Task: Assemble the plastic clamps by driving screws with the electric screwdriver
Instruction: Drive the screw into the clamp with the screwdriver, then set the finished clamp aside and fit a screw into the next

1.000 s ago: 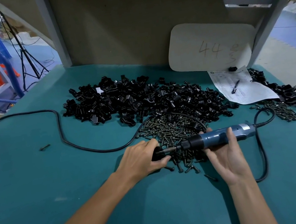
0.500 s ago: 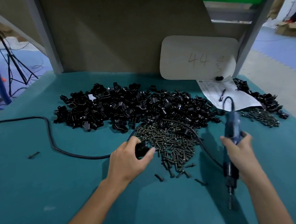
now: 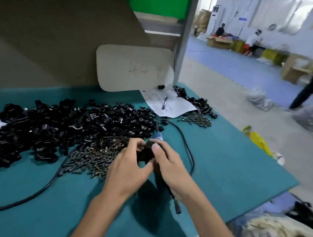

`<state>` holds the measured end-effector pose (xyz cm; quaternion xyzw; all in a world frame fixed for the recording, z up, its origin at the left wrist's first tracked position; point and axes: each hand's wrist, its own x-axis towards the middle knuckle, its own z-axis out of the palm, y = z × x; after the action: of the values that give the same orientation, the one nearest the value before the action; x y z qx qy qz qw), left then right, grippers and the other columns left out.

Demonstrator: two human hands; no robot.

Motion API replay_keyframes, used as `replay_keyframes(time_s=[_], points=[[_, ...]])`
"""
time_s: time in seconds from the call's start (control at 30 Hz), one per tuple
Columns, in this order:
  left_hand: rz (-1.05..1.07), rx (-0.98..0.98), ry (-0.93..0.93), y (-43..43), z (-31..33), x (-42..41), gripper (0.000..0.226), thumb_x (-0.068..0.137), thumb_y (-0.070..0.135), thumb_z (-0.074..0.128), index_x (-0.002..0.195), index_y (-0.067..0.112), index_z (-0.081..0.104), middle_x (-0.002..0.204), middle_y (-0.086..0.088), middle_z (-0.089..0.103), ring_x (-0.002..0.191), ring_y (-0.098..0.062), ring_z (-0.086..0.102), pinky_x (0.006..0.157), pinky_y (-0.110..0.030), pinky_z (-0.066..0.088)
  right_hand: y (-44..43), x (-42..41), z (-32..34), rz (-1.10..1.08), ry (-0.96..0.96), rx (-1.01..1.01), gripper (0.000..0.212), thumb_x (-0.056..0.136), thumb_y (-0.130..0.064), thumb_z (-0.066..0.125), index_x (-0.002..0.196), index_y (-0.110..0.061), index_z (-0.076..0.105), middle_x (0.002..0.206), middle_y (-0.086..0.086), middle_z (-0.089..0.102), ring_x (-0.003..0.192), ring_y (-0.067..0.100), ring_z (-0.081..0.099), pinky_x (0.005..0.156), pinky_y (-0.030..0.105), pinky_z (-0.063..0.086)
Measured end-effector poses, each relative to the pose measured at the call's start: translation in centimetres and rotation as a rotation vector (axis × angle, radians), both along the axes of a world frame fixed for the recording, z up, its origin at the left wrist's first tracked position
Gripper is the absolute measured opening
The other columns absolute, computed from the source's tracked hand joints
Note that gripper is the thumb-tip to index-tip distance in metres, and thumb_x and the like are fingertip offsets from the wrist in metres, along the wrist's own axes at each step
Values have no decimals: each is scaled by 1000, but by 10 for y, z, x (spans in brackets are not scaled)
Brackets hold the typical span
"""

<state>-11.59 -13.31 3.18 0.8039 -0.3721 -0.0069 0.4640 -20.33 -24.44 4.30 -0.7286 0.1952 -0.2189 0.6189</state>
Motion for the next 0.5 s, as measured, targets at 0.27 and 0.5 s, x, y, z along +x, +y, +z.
replay_keyframes(time_s=[0.27,0.5], points=[[95,-4,57,23,-24,22,35,92,45,65,120,46,44,105,25,59,100,-9,59,82,-42,51,-144,-81,-10,-544,428,-212,32,106,-25,34,95,-23,65,94,4,72,92,27,65,73,38,51],[429,-151,131,76,-35,66,20,95,26,63,112,31,53,93,14,65,85,-4,60,79,-42,52,-215,-137,-29,-658,819,-575,43,107,-40,46,135,-11,60,125,28,64,118,41,58,88,43,43]])
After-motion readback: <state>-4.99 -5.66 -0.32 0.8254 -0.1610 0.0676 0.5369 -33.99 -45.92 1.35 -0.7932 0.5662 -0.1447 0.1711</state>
